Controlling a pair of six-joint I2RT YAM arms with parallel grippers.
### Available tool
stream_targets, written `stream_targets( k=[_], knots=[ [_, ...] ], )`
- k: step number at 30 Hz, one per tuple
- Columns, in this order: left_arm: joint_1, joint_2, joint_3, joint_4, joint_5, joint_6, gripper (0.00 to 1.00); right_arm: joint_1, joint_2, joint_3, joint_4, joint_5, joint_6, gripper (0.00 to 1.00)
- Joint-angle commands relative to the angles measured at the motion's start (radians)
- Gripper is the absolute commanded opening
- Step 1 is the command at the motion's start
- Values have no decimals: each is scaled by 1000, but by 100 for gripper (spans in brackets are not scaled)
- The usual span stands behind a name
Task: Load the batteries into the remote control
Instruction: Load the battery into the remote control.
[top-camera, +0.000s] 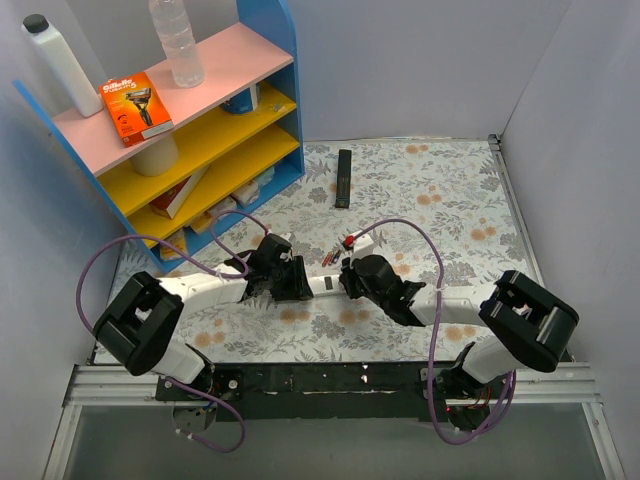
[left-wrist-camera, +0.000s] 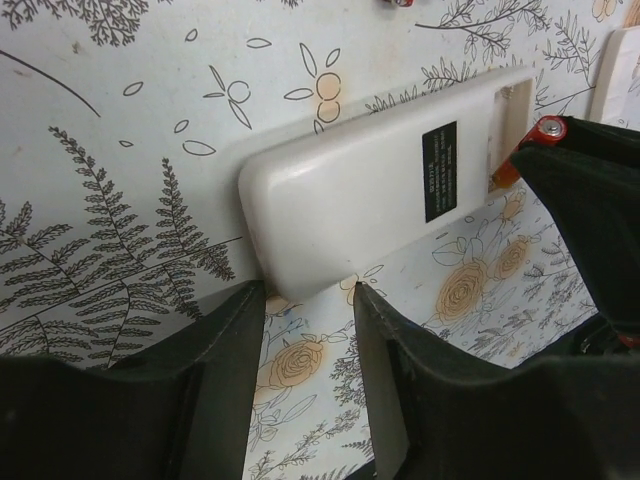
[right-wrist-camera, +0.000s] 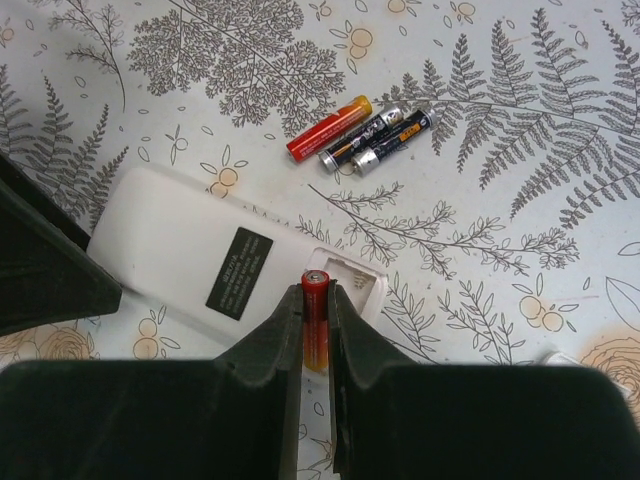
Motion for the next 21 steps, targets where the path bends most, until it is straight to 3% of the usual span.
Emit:
stream_targets(
  k=[1,21],
  knots=[
    [-7,16,16,-21,-12,-2,40,-2,11,-16,82,15,3,1],
    [-8,15,25,-19,-9,-22,40,-4,9,-33,150,99,87,1]
  ],
)
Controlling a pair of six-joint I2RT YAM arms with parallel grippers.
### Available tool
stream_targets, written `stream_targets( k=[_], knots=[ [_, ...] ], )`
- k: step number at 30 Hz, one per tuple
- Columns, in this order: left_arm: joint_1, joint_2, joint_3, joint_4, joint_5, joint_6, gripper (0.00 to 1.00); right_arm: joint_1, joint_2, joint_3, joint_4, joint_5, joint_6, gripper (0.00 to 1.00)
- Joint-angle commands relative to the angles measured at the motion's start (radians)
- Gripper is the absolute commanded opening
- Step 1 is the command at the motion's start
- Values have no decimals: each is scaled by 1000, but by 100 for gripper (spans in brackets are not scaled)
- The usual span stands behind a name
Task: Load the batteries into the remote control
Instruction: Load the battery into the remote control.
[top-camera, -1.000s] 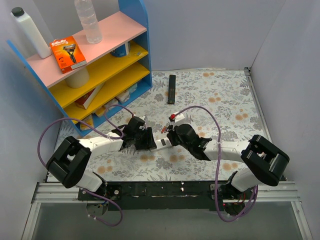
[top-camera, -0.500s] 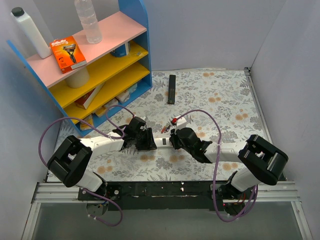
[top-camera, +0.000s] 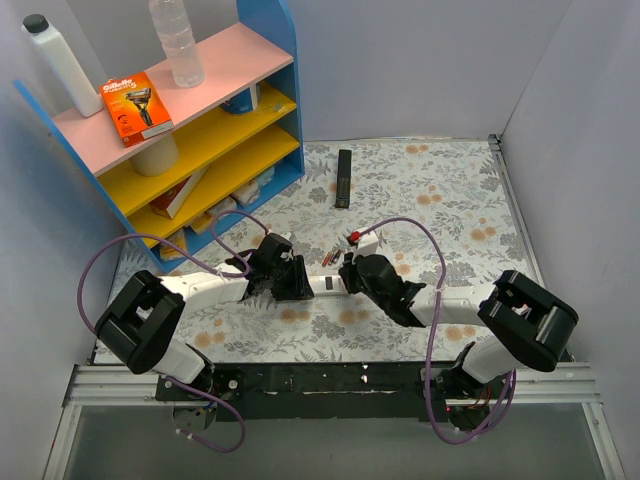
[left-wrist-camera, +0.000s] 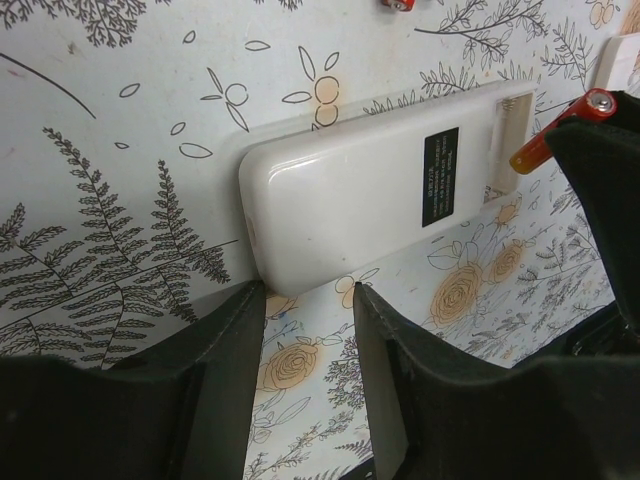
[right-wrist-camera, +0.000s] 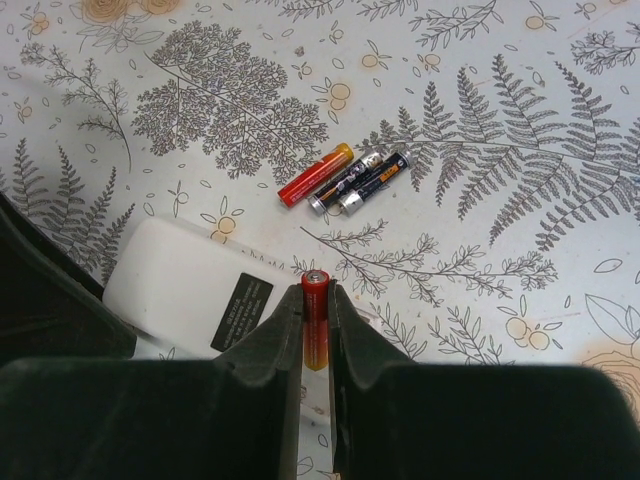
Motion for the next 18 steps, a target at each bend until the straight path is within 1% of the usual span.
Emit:
stream_targets(
  k=[1,8,13,18],
  knots=[
    [-6,0,13,-18,-6,-5,40,-3,9,-28,68,33,69,1],
    [-8,2,0,2,12,-21,39,-3,48,-50,75,-1,145,1],
    [-14,0,-3,9,21,-27,36,-3,48,-48,68,-20,207,1],
    [-19,-6,-4,14,23,-31,36,-5,37,-36,35,8,205,1]
  ],
)
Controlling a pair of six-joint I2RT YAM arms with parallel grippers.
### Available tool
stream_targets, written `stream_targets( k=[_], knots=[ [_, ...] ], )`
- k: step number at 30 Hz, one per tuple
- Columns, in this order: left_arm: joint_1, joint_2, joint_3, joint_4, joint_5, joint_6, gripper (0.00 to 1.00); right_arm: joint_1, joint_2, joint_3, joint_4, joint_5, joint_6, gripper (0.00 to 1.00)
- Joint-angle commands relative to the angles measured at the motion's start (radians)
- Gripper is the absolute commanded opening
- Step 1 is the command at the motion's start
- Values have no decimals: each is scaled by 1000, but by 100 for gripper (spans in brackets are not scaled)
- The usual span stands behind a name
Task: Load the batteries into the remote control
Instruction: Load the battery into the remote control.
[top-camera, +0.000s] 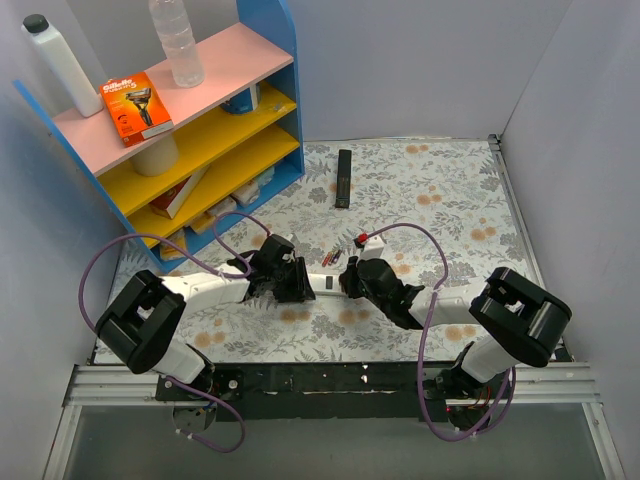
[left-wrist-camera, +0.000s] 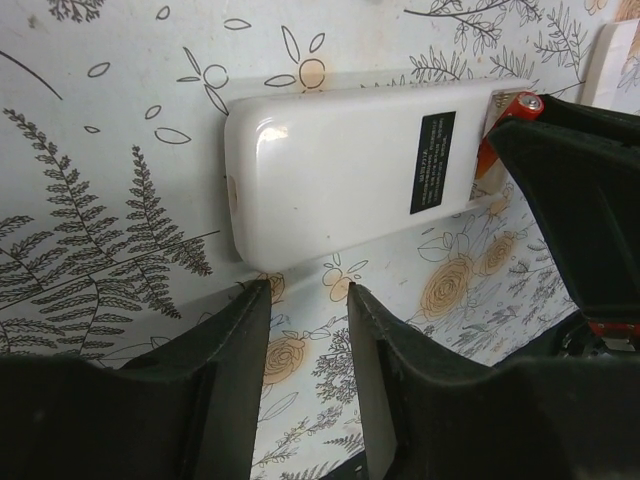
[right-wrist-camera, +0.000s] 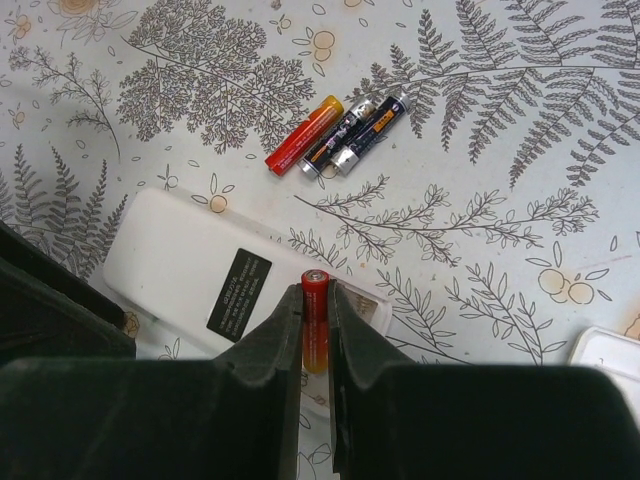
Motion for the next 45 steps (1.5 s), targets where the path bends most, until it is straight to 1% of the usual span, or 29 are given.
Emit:
stream_targets(
  k=[1,4,5,7,8,9,11,14,18,19,22,27,33,37,43,45],
  knots=[
    [-6,-11,-4,10,6,-5,37,-1,-8,9,-7,19,20,1],
    [-8,-35,4,-6,-23,-7,41,-17,-12,8,-13,22,14,1],
    [-7,-46,8,-22,-35,-2,46,-22,-17,8,-15,24,13,1],
    [1,-61,25,-45,-81,8,54,-27,-23,6,-18,24,11,1],
    [7,-68,28,-61,-93,24,55,-30,-26,6,-19,24,11,1],
    [27,-80,34,-67,-113,30,59,-31,-26,6,-21,24,8,1],
    [62,-83,50,-76,-118,48,61,-34,-25,6,-19,16,3,1],
    [82,-57,83,-73,-114,80,61,-36,-20,12,-18,9,-1,1],
    [81,9,116,-46,-64,93,56,-37,-14,21,-16,7,6,1],
    [81,26,120,-40,-48,94,53,-37,-14,21,-15,9,11,1],
    [81,50,129,-32,-26,97,49,-37,-14,29,-19,12,22,1],
    [79,70,108,-12,20,81,40,-39,-11,38,-28,24,55,1],
    [64,67,87,-9,22,64,31,-44,-5,49,-27,26,80,1],
    [55,69,71,-3,23,48,27,-48,6,57,-27,16,97,1],
    [43,57,56,2,18,33,26,-48,17,64,-67,-7,106,1],
    [43,52,54,0,17,33,25,-48,17,69,-107,-17,102,1]
  ],
)
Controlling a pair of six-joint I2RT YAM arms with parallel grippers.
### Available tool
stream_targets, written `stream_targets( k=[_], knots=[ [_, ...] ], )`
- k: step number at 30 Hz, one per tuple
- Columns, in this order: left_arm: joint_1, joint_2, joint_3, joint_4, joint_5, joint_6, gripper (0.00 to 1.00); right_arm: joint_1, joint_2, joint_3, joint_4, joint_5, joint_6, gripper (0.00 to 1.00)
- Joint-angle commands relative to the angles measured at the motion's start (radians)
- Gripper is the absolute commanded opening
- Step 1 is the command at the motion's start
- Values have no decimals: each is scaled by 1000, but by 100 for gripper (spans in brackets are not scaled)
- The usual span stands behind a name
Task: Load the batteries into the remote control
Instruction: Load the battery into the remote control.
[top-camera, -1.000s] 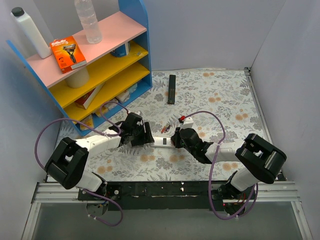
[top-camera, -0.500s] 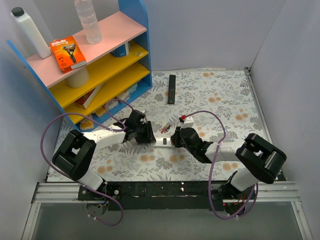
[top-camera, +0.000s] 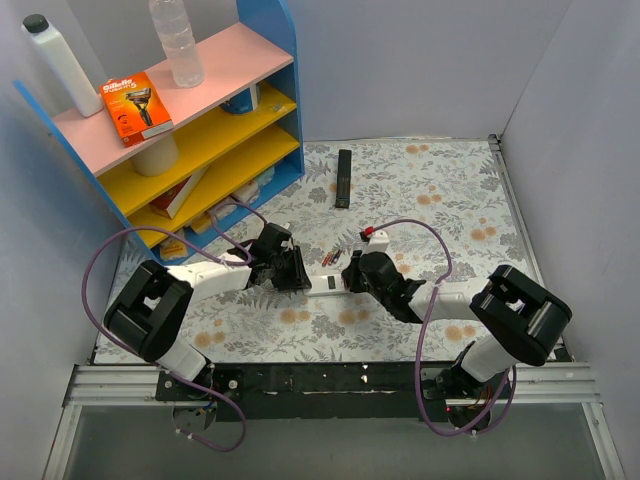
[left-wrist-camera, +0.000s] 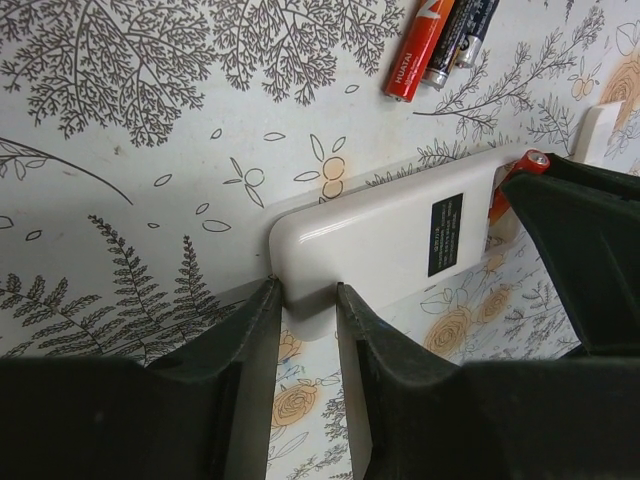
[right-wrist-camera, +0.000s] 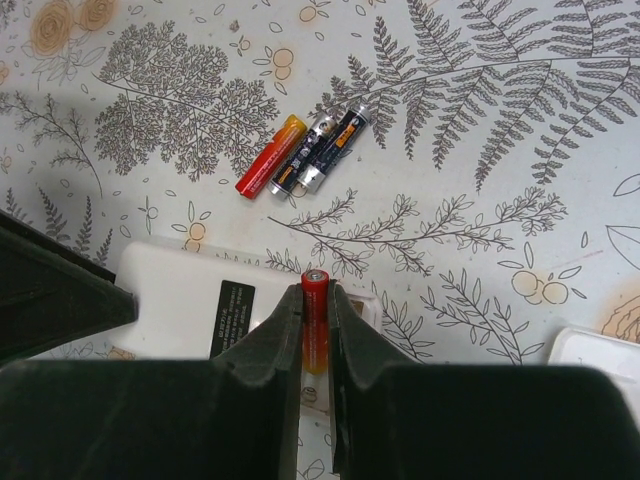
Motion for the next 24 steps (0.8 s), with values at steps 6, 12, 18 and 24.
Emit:
stream_targets(
  k=[6,12,18,24],
  knots=[
    [-23,-33,-21,7,17,-26,25,-1,21,88,-201,-49,12,1],
    [-37,-40,-24,13,22,-41,24,-1,9,112,-265,-47,29,1],
    [-37,-46,-25,15,17,-44,24,-1,12,140,-334,-38,85,1],
    [-39,-48,-33,22,23,-52,24,1,25,185,-402,-46,98,5]
  ],
)
